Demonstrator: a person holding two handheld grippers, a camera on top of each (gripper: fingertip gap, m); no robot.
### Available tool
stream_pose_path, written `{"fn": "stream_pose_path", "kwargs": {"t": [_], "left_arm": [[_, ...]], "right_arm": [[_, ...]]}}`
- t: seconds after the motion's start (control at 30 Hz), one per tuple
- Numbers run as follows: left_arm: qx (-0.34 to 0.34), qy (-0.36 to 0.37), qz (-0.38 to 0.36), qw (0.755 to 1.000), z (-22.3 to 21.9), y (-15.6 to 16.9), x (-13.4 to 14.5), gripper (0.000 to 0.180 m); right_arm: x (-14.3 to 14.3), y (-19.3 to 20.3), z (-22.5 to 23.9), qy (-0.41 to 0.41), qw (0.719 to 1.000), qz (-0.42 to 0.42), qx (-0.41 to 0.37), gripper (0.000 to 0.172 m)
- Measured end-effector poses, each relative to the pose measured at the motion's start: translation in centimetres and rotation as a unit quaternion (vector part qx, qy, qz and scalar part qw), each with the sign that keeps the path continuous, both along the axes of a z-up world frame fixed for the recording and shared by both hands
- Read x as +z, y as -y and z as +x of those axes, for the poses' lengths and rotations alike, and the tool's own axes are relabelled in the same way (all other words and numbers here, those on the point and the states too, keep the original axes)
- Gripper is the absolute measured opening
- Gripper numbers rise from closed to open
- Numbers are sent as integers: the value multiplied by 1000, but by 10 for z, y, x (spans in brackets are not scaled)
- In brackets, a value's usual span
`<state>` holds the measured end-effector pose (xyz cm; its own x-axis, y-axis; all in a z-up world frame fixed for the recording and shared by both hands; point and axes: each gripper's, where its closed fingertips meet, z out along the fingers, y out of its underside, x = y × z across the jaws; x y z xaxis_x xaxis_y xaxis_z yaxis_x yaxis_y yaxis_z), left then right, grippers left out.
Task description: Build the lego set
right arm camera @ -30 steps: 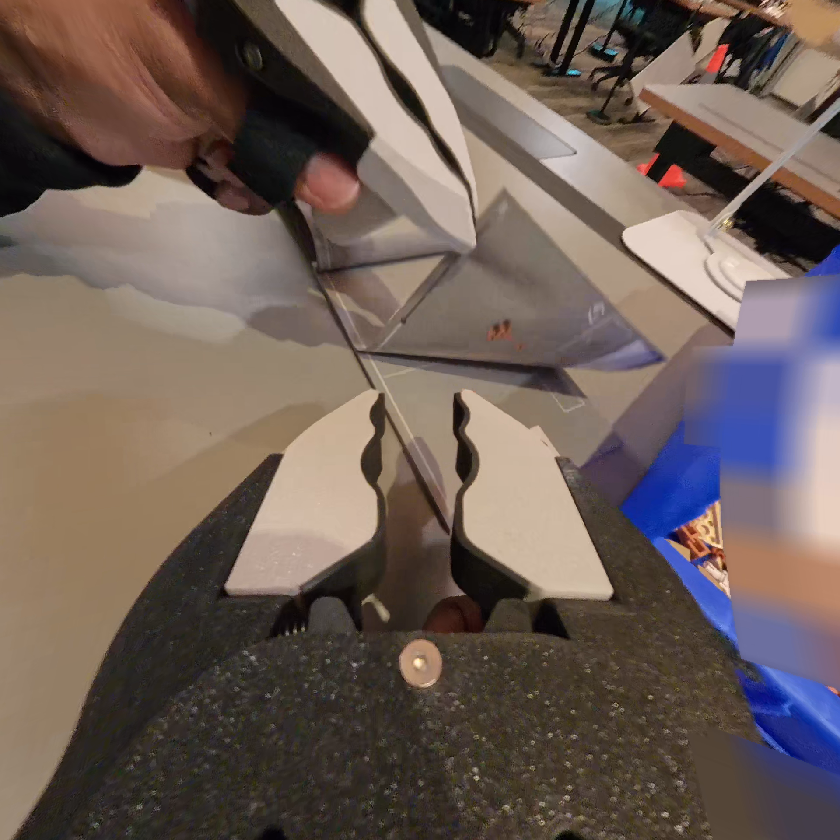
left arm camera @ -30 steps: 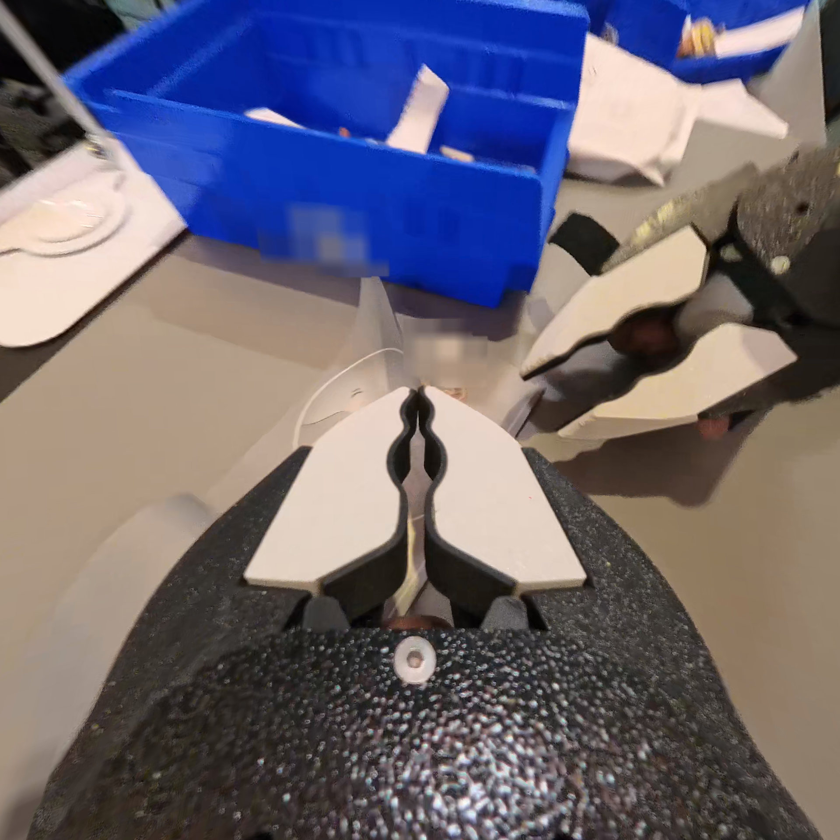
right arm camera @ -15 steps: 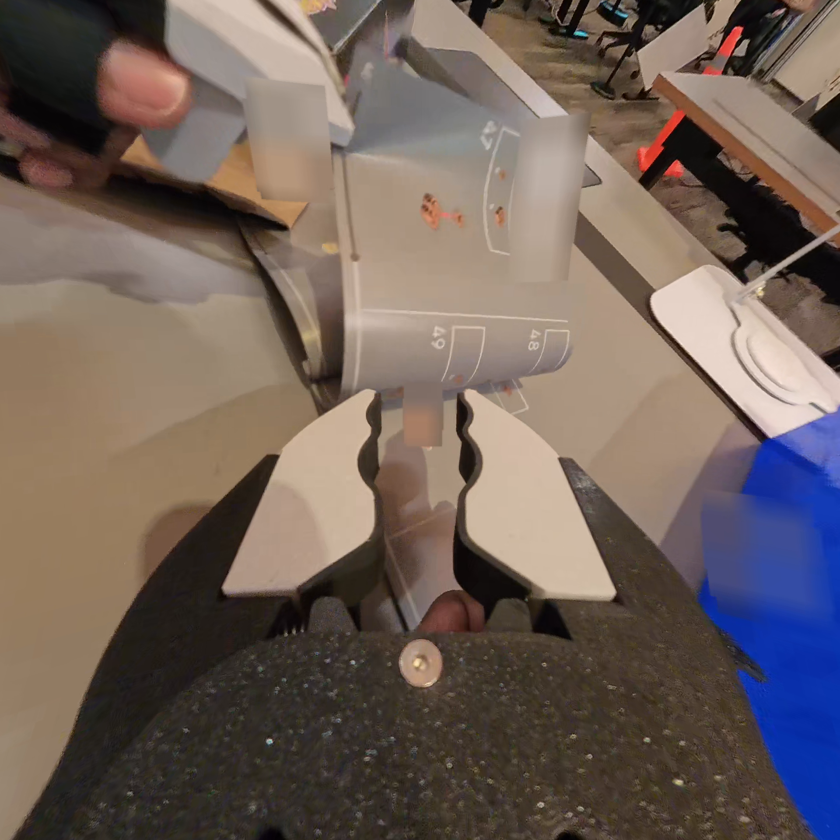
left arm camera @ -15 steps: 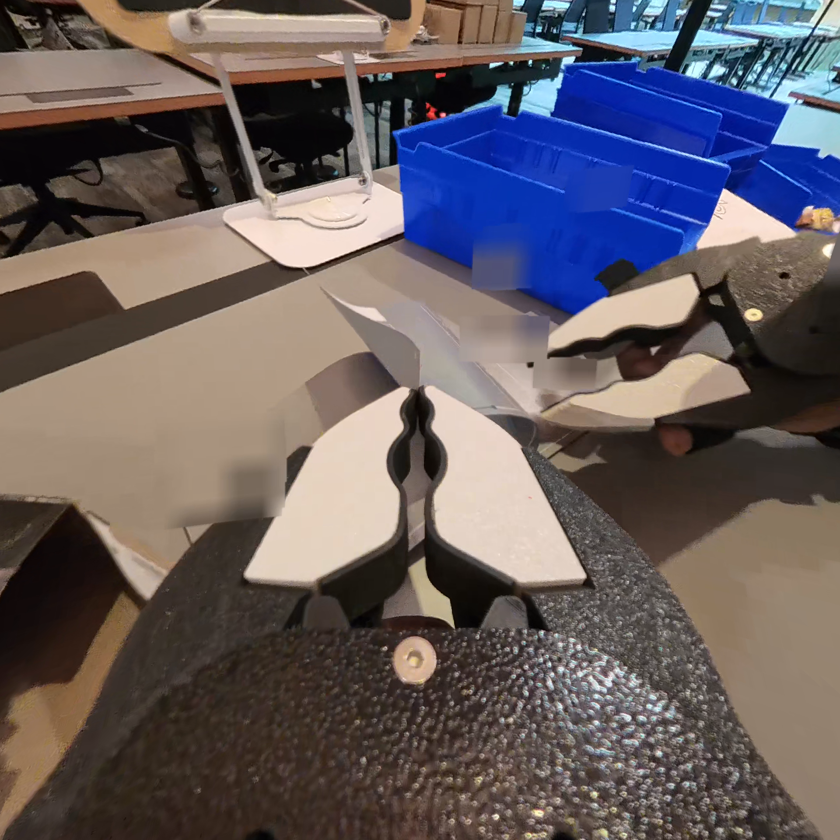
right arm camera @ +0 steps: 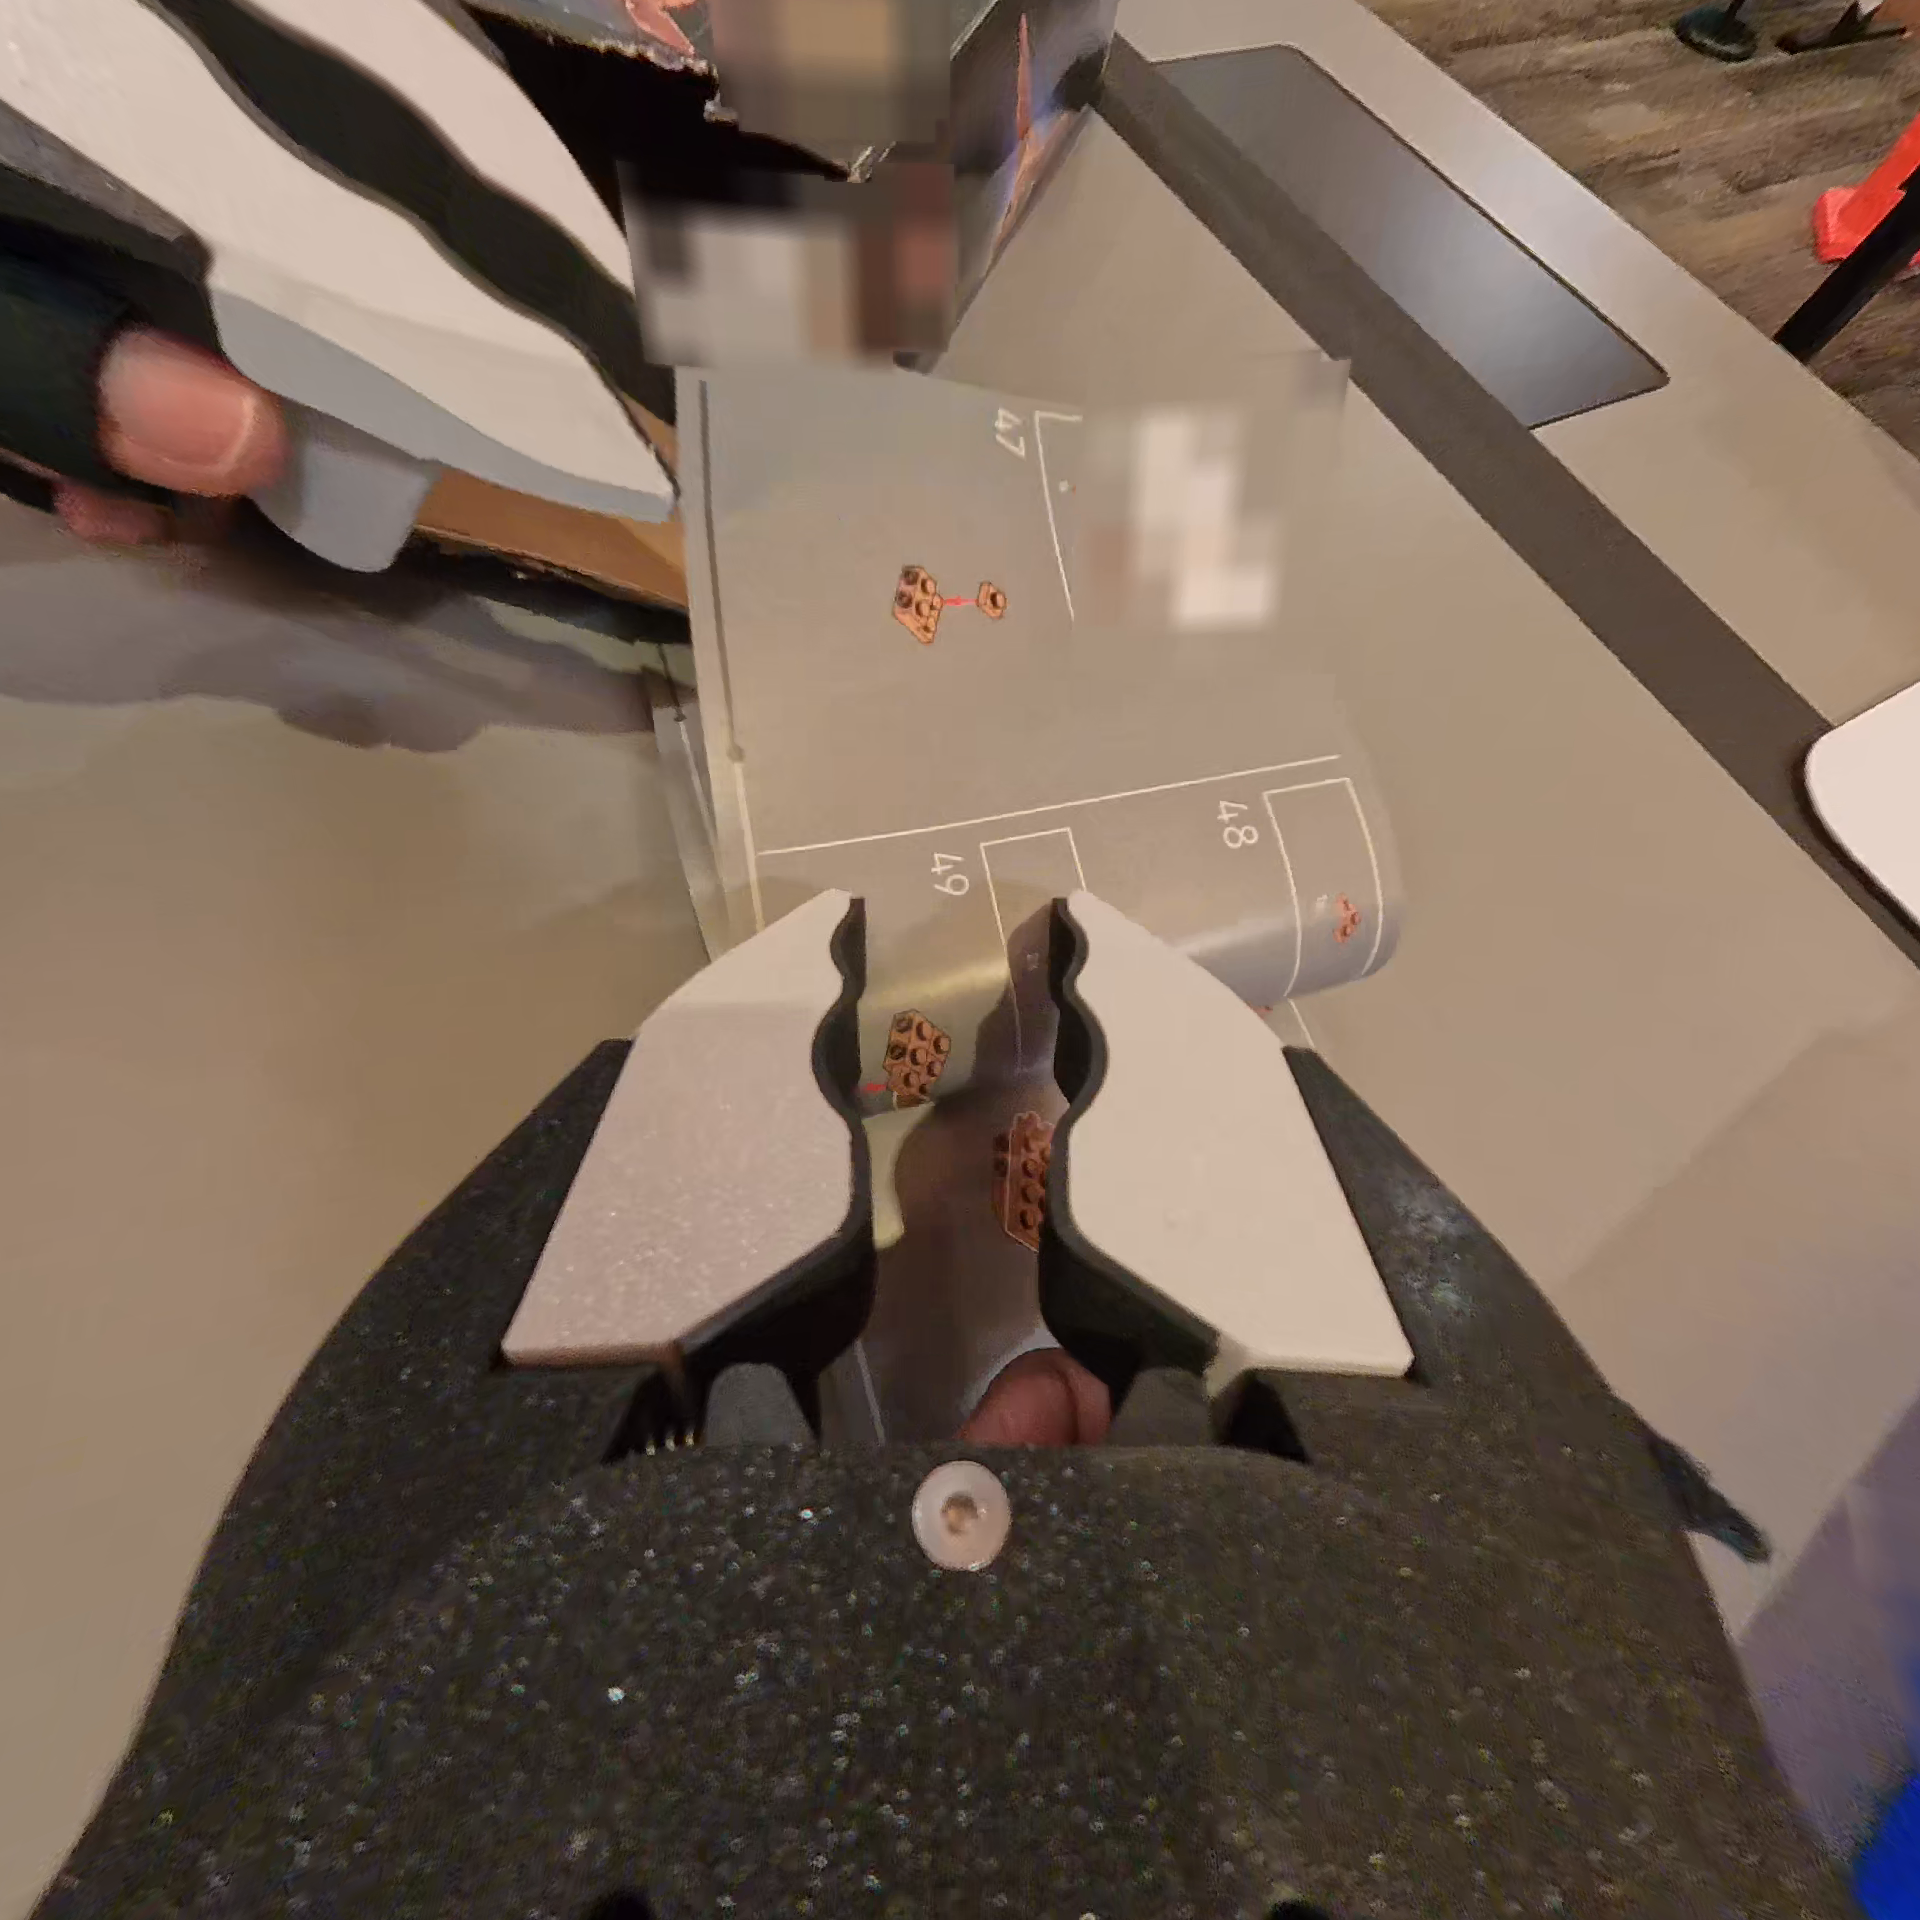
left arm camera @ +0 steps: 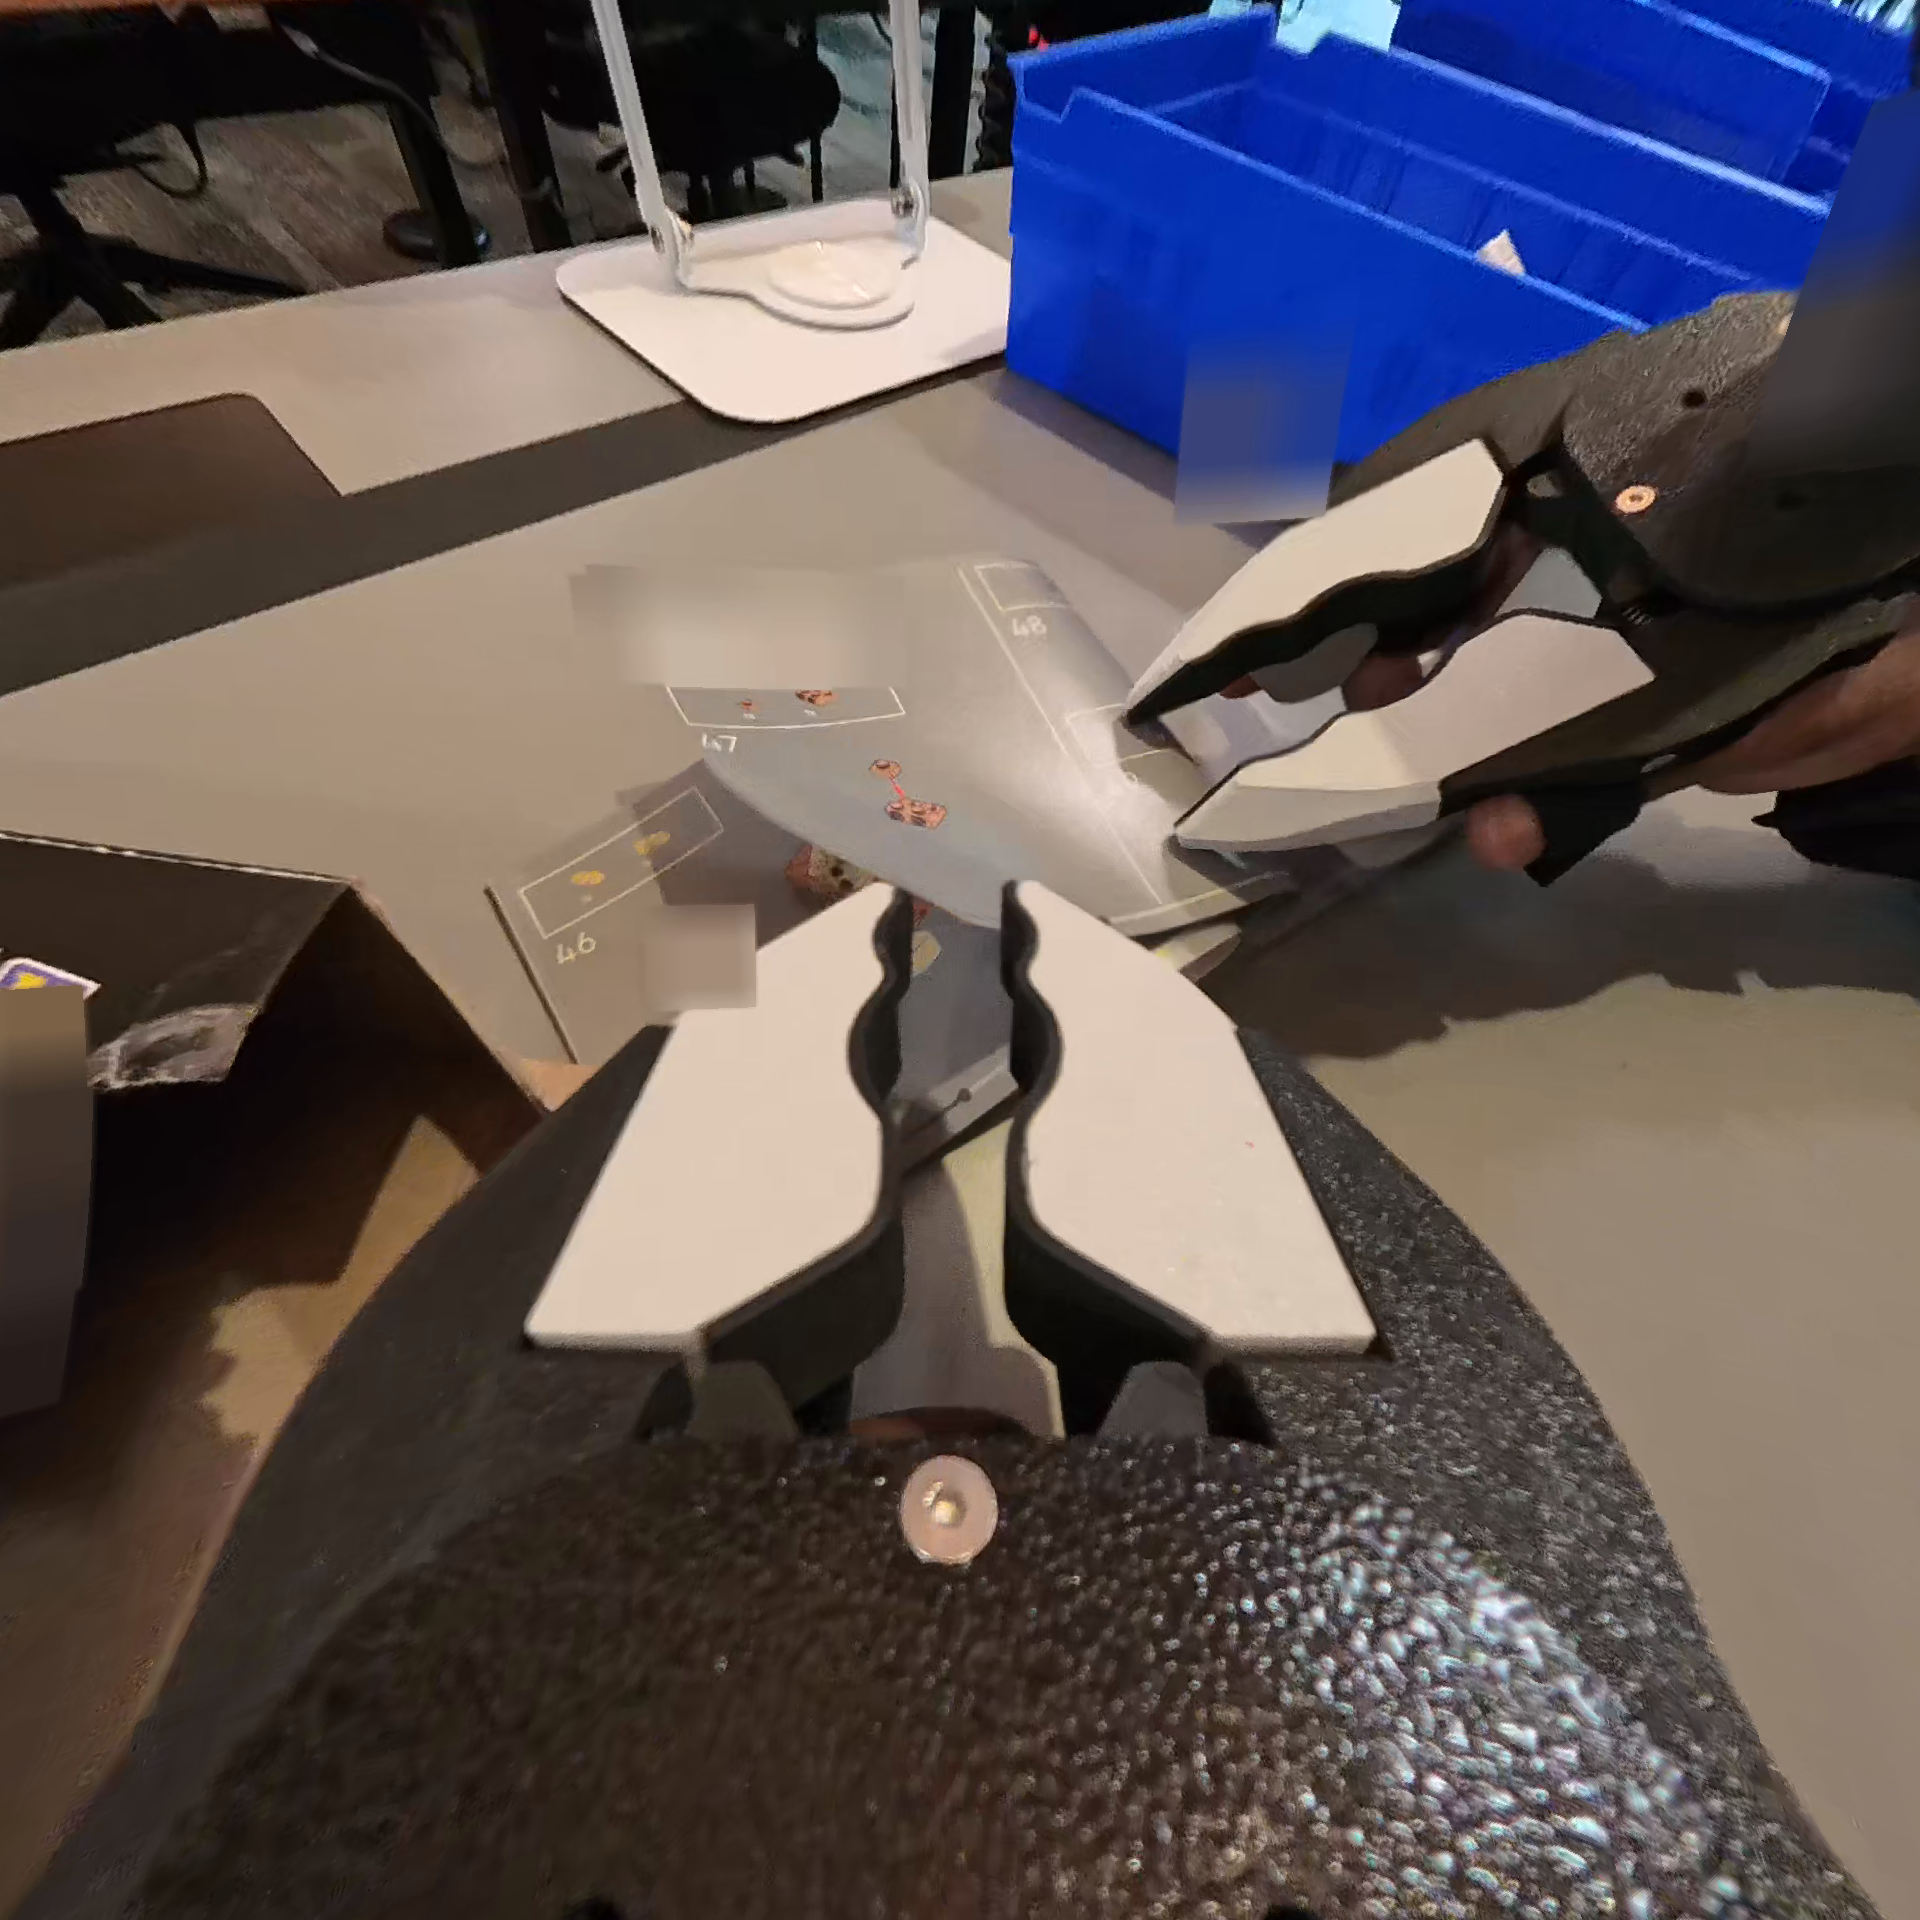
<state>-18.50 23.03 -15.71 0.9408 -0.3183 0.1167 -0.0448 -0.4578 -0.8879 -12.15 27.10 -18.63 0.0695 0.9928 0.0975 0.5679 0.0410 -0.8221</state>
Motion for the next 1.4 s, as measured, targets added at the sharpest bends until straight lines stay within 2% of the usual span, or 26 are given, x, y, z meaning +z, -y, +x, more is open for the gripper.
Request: {"fn": "stream_pose_path", "kwargs": {"t": [0.13,0.27,0.43,0.77,1.0,1.2,1.4], "left_arm": [[-12,-53,-33,998,-7,11,-2,31],[-18,-143,-55,988,-22,24,-3,34],[-22,-233,-109,966,-40,41,-17,36],[-63,-267,-186,944,-45,55,-53,32],[-71,-307,-212,925,-48,53,-74,12],[-58,-288,-214,932,-52,53,-70,4],[-1,-272,-206,940,-75,57,-53,2]], "right_arm": [[-5,2,-4,12,1000,3,3,34],[-6,1,-5,14,1000,1,2,33],[-7,-1,-6,17,1000,-3,0,33],[-9,0,-9,17,1000,-4,2,32],[-9,1,-11,18,1000,-3,6,31],[-8,1,-10,20,1000,1,7,31],[-8,1,-10,23,1000,2,7,31]]}}
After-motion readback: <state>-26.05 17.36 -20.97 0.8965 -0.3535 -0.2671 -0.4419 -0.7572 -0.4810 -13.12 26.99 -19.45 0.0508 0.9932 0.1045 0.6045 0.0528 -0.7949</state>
